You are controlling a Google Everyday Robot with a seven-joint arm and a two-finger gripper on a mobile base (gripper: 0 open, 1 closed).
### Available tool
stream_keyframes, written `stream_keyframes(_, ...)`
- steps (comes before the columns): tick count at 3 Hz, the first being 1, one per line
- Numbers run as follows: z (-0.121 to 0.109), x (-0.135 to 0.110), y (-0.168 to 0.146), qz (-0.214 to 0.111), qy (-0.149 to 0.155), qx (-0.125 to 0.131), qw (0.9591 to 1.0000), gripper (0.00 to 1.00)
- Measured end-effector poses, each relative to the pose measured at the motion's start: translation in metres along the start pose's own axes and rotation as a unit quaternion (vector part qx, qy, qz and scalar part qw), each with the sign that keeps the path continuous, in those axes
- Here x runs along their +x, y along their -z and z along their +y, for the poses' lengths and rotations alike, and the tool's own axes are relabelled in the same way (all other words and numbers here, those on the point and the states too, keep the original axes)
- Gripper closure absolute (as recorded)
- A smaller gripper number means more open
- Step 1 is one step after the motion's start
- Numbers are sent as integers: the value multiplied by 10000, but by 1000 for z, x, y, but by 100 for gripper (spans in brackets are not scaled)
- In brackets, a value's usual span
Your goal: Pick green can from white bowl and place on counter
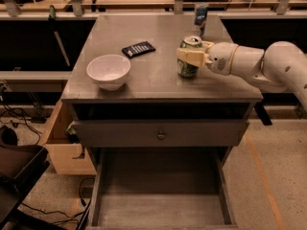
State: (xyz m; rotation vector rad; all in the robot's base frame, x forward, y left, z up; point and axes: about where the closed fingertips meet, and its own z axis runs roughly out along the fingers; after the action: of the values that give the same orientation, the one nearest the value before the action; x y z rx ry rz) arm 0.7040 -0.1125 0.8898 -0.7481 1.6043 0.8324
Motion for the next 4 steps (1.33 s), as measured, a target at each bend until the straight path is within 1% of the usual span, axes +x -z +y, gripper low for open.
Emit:
stream_keyframes(1,1,-4,1,-10,13,-5,10000,83)
stream_keyframes(2,2,-7,2,-10,13,-5,10000,59)
stream_keyframes(3,2,-8,0,-9,13,-17,10000,28)
stream_keyframes(4,4,-8,-2,-8,13,-38,10000,5)
